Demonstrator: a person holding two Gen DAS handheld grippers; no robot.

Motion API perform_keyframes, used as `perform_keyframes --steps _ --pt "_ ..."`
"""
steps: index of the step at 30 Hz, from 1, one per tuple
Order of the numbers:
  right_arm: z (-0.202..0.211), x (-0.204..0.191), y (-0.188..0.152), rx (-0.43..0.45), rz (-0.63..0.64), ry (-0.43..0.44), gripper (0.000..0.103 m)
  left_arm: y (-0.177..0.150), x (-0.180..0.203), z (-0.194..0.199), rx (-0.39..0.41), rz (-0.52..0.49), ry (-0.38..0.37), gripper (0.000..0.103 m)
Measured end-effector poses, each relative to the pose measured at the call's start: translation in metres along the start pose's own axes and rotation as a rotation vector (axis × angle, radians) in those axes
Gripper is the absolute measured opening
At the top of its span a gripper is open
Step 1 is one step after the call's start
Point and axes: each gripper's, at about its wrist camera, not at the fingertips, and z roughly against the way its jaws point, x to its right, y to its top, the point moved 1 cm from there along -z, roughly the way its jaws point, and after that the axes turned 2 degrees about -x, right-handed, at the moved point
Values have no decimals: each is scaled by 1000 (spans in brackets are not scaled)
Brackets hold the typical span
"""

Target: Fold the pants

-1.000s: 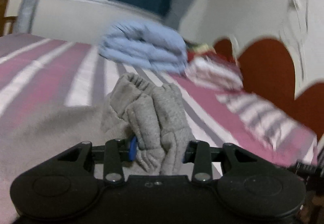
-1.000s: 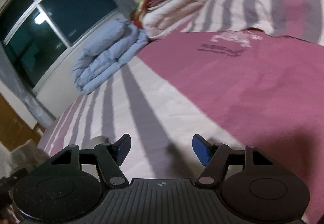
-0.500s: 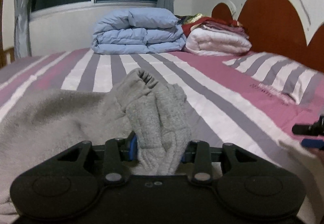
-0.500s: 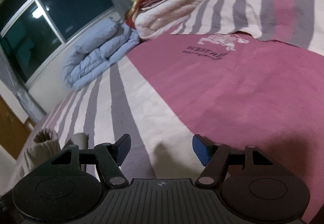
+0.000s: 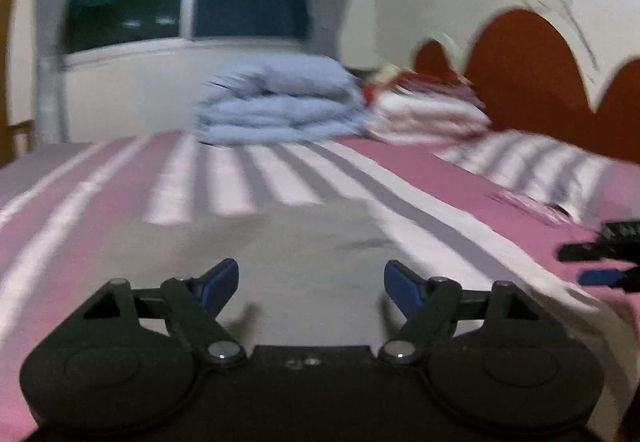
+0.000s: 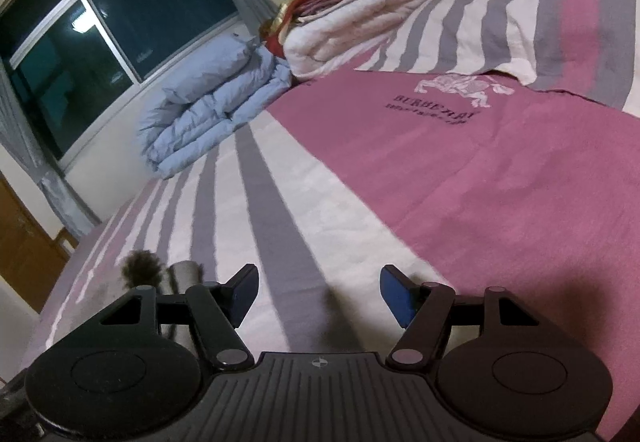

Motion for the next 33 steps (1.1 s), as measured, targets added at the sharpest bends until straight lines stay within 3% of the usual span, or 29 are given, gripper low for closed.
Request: perform_keyframes --steps 3,7,10,15,25,26,27,28,33 --pt "-4 -21 -10 -16 1 80 67 -5 -59 22 6 -31 109 77" --pt "-16 -63 -26 -52 23 239 67 -22 -134 45 -49 -43 242 78" --pt "-34 -87 -38 -123 -16 297 67 -37 -169 61 -59 -22 283 79" --pt "-61 -107 -53 -198 -73 318 67 -61 -193 72 -38 55 297 83" --pt "-104 -141 -68 -262 -38 232 68 -69 -205 45 -144 125 276 88" --pt "-109 -146 -68 -277 -18 212 67 -70 -206 45 -149 130 273 88" --pt "-111 -153 -66 -281 4 212 59 -71 -208 45 -151 139 271 88" --pt "-108 -159 -64 -271 16 244 44 -72 -210 46 -151 149 272 88" --pt "-66 -175 -31 -99 -41 434 43 -74 -214 47 -151 188 278 88"
